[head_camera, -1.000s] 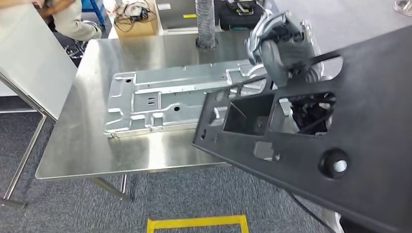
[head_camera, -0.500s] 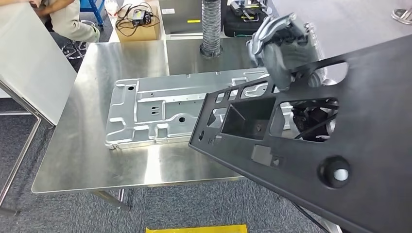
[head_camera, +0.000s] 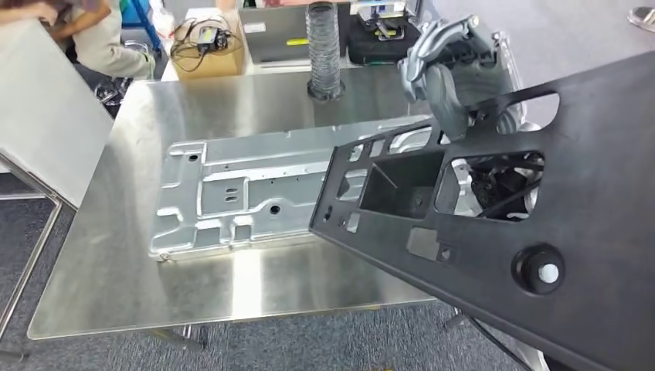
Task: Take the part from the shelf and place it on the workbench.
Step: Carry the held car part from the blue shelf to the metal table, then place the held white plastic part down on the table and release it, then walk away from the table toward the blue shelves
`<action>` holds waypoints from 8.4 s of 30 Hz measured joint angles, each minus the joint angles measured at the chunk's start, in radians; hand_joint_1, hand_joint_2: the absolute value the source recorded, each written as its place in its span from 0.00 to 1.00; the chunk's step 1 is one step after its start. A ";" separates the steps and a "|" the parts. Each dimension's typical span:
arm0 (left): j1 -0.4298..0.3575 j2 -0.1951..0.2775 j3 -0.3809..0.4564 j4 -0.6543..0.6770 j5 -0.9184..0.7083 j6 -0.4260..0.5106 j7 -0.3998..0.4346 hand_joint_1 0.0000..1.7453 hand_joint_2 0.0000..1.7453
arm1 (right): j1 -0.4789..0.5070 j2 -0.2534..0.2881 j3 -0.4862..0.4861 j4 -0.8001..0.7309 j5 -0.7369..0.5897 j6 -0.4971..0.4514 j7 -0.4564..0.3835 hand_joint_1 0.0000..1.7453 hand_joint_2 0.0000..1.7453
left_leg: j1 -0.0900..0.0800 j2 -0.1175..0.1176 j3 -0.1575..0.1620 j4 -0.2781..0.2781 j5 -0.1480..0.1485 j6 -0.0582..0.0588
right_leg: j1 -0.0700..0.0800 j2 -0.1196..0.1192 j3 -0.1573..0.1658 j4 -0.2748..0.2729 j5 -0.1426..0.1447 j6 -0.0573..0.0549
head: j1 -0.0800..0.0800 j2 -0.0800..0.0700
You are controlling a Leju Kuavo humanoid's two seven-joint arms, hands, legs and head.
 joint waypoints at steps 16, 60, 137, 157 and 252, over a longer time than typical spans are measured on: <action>0.000 0.000 0.000 0.000 -0.004 0.012 0.000 0.00 1.00 | -0.003 -0.022 -0.064 0.059 0.179 -0.091 -0.020 1.00 1.00 | -0.001 -0.001 -0.049 -0.083 0.132 0.048 | 0.004 0.001 0.017 0.114 -0.126 0.040 | 0.001 0.000; -0.016 0.007 0.001 0.001 -0.033 -0.019 -0.066 0.00 1.00 | -0.539 0.165 0.273 1.388 1.437 -0.477 0.181 1.00 1.00 | -0.004 -0.002 -0.055 -0.050 0.099 0.009 | 0.005 -0.003 -0.008 0.001 0.009 0.002 | 0.003 0.000; -0.010 -0.036 0.029 0.006 0.019 0.048 -0.119 0.00 0.00 | 0.203 0.193 -0.209 0.226 0.583 -0.503 -0.342 0.00 0.00 | 0.011 -0.009 -0.035 -0.073 0.119 0.035 | 0.007 -0.006 0.006 0.038 -0.046 0.037 | 0.002 0.000; 0.004 -0.043 0.043 0.006 0.010 0.036 -0.121 0.00 0.00 | 0.861 0.013 -0.235 -0.180 0.494 -0.625 -0.341 0.00 0.00 | 0.003 -0.001 -0.147 0.192 -0.042 -0.002 | 0.009 -0.013 0.042 -0.015 -0.020 -0.010 | 0.000 0.000; 0.005 -0.067 0.022 0.007 -0.091 0.005 -0.156 0.00 0.00 | 0.736 0.182 -0.481 1.595 1.102 -0.196 0.327 0.00 1.00 | 0.001 0.014 -0.115 0.195 -0.057 0.001 | 0.008 -0.020 0.095 -0.045 -0.048 -0.005 | 0.008 0.000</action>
